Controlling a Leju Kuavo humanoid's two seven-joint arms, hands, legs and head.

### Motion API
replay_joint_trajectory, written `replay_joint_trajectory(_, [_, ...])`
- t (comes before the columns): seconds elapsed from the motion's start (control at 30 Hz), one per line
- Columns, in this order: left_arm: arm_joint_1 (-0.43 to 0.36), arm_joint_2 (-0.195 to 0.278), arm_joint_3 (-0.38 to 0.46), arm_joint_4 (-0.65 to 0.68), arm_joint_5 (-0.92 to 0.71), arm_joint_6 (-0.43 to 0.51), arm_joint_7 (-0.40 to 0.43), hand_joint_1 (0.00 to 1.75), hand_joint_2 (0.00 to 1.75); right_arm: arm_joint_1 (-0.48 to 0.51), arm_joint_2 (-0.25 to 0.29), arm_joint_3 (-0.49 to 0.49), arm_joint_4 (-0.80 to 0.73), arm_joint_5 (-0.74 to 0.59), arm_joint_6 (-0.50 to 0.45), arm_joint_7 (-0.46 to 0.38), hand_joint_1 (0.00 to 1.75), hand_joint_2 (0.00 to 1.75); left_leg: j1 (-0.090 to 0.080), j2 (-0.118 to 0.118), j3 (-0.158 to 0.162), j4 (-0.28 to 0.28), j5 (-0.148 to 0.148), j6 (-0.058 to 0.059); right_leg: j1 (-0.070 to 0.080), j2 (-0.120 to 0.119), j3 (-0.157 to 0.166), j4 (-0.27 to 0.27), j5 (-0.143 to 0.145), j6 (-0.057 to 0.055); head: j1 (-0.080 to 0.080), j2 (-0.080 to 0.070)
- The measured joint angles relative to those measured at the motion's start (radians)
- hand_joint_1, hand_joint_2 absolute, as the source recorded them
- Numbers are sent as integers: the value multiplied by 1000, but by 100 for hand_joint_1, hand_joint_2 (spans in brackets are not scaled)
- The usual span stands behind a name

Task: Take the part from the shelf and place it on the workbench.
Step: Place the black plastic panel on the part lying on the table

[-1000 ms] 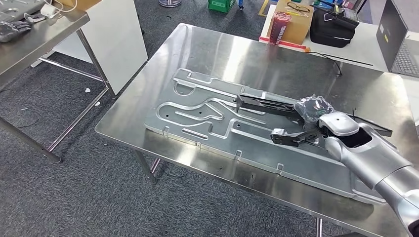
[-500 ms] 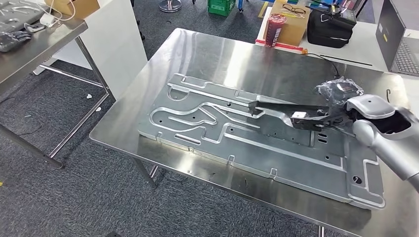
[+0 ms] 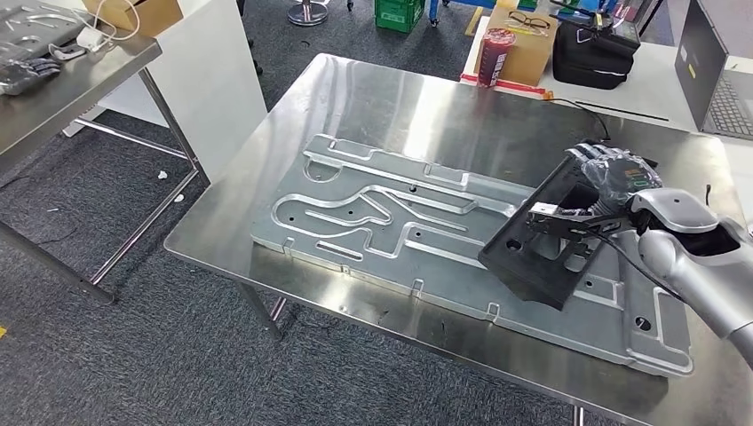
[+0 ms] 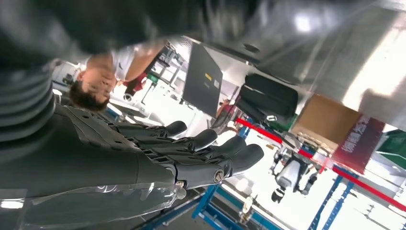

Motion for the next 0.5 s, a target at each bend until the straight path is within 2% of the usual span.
replay_joint_trajectory(0.2, [2,1,1,-2,-2,1,-1,0,0,6,0,-21,13,-15,7,-10,0,0,-1,0,0,0,0,0,-1,0,0,0,0,0,0,0])
replay_joint_trajectory(0.27, [2,1,2,-2,-3,1,0,0,0,10,0,-27,11,-23,4,-10,0,0,-5,0,-1,4,0,7,-6,1,2,-7,5,6,0,0])
replay_joint_trajectory(0.33, [2,2,5,-3,-5,0,5,0,0,19,-3,-42,-3,-40,-5,-10,0,0,-3,2,7,-12,12,19,-8,2,8,-18,10,16,-1,0])
replay_joint_trajectory(0.37, [2,1,6,-4,-5,0,8,0,0,23,-6,-54,-16,-48,-12,-11,0,0,2,4,14,-29,23,24,-7,1,9,-15,3,19,0,0])
replay_joint_trajectory(0.4, [2,1,8,-4,-6,-1,11,0,0,26,-10,-66,-29,-56,-18,-12,0,0,6,6,21,-46,33,26,-6,1,1,6,-17,21,1,0])
replay_joint_trajectory(0.43, [2,1,10,-5,-7,-1,12,0,0,30,-13,-77,-41,-62,-22,-12,0,0,9,9,25,-58,41,28,-8,0,-15,47,-48,24,3,0])
replay_joint_trajectory(0.5, [2,0,14,-6,-15,5,16,0,0,46,-18,-96,-67,-71,-26,-10,0,0,10,11,23,-62,46,28,-16,0,-64,174,-112,35,5,0])
